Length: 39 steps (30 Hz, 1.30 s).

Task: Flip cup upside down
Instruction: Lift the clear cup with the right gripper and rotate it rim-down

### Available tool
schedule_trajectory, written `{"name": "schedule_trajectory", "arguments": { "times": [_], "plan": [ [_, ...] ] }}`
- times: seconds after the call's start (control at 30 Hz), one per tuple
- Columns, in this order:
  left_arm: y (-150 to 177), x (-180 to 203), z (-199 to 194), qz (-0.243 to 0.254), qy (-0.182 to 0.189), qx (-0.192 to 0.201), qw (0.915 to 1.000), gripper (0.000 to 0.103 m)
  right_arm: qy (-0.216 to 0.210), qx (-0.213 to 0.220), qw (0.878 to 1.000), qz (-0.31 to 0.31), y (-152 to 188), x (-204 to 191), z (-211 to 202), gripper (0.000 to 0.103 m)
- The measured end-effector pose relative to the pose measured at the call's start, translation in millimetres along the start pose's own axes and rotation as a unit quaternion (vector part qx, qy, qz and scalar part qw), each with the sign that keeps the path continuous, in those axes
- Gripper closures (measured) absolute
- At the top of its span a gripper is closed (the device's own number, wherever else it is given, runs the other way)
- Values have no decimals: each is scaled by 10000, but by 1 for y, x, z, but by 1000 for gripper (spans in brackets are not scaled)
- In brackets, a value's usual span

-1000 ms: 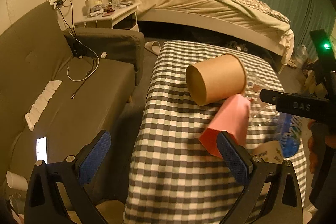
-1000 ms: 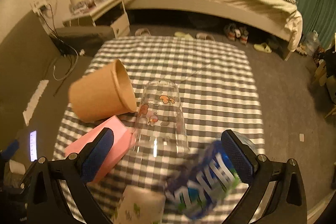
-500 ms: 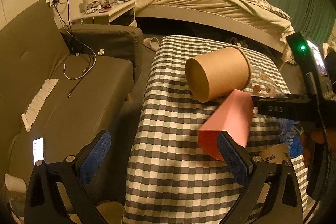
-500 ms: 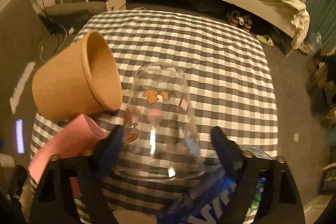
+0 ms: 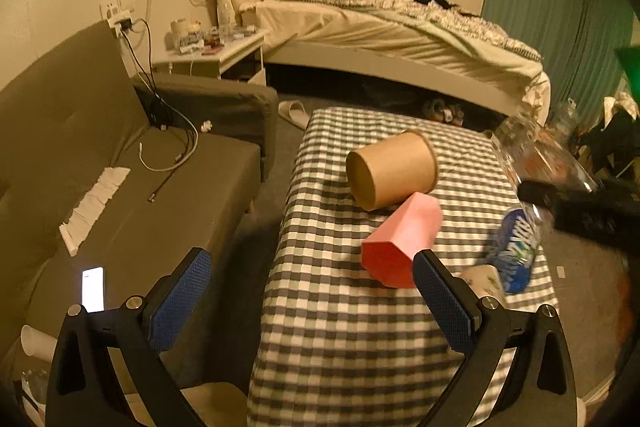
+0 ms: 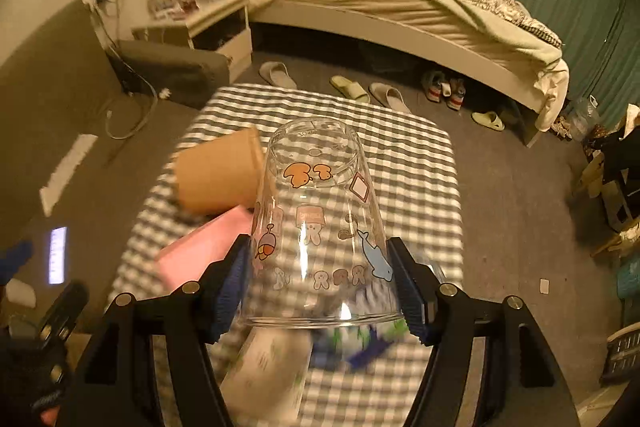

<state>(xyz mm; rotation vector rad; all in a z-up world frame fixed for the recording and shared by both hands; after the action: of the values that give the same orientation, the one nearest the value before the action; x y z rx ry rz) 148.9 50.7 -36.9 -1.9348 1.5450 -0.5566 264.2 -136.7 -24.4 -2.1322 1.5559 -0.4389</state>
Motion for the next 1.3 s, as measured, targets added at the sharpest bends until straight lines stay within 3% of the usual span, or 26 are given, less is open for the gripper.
{"name": "schedule_trajectory", "arguments": {
  "times": [0.17, 0.3, 0.47, 0.57, 0.83, 1.07, 1.13, 1.3],
  "plan": [
    [18, -11, -37, 6, 10, 155, 9999, 0, -85, 23, 10000, 36, 53, -24, -53, 36],
    [35, -24, -60, 16, -20, 214, 9998, 0, -249, -125, 9996, 108, 103, -47, -68, 36],
    [58, -35, -76, 12, -69, 196, 9998, 0, -460, -398, 9975, 346, 158, -68, -58, 36],
    [70, -39, -80, -5, -55, 145, 9999, 0, -375, -597, 9963, 498, 180, -70, -36, 36],
    [93, -40, -78, 40, -46, -62, 10000, 0, -255, -782, 9944, 662, 205, -65, -5, 36],
    [101, -27, -68, 189, -76, -331, 9992, 0, -509, -777, 9926, 779, 209, -54, -3, 29],
    [100, -20, -67, 266, -90, -389, 9988, 0, -599, -686, 9920, 872, 208, -48, -11, 19],
    [91, 6, -62, 447, 81, -631, 9970, 0, -898, -350, 9896, 1066, 201, -20, -50, 15]
  ]
}}
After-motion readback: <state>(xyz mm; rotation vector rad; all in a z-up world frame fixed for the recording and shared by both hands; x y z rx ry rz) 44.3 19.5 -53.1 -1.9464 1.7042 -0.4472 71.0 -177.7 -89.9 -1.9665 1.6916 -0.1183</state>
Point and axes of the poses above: each gripper's, at about its wrist camera, not at the fingertips, and z roughly the way its jaws point, x to its right, y to its underside, the point moved 1 cm from there along z, roughly the way its jaws point, and after that the axes turned 7 degrees about -y, right-handed, at the moved point
